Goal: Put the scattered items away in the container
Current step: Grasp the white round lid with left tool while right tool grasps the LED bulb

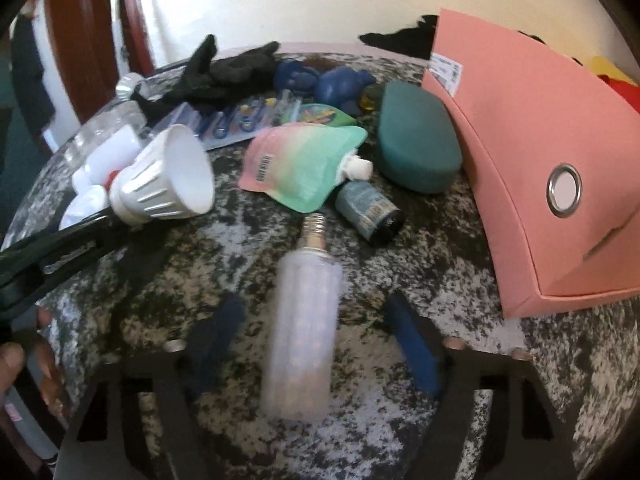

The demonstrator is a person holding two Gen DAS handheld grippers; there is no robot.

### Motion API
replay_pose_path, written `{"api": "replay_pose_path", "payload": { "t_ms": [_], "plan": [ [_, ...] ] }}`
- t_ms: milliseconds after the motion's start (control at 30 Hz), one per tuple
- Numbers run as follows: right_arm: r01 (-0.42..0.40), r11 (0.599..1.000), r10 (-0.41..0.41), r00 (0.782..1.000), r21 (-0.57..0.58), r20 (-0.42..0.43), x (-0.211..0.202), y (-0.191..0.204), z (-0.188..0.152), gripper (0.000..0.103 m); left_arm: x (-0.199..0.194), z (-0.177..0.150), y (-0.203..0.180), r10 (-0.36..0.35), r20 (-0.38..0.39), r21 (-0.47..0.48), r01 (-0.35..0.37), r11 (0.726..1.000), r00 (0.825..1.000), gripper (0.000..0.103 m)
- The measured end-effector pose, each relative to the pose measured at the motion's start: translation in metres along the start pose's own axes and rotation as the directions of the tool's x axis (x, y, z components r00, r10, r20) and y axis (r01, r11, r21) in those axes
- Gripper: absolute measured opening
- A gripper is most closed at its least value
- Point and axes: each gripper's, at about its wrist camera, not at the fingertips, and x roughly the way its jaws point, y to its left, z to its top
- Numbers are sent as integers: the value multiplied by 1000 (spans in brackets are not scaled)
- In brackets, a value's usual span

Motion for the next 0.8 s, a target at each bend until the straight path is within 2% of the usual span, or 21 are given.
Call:
{"api": "replay_pose_path", "payload": {
  "t_ms": [33, 100, 200, 433, 800],
  "plan": [
    [3, 1000, -3, 1000, -11, 2, -2, 2, 0, 51, -2, -1, -1, -5, 2, -2, 5, 1000, 1000, 65],
    [-8, 1000, 8, 1000, -18, 6, -6, 2, 0, 30, -6, -4, -1, -23, 5, -13, 23, 1000, 1000, 65],
    [-52, 999, 52, 999, 10, -8, -12, -3, -2, 30, -17, -9, -2, -47, 7, -24, 47, 999, 999, 65],
    [-130, 991, 130, 991, 32, -6, -33, -4, -10, 30, -58, -19, -13, -64, 48, 22, 63, 998, 997, 65],
    [-170, 986, 169, 983, 2, 75, -89, -2, -27, 30, -126, -21, -32, -86, 140, 57, 79, 995, 986, 65]
  ]
}}
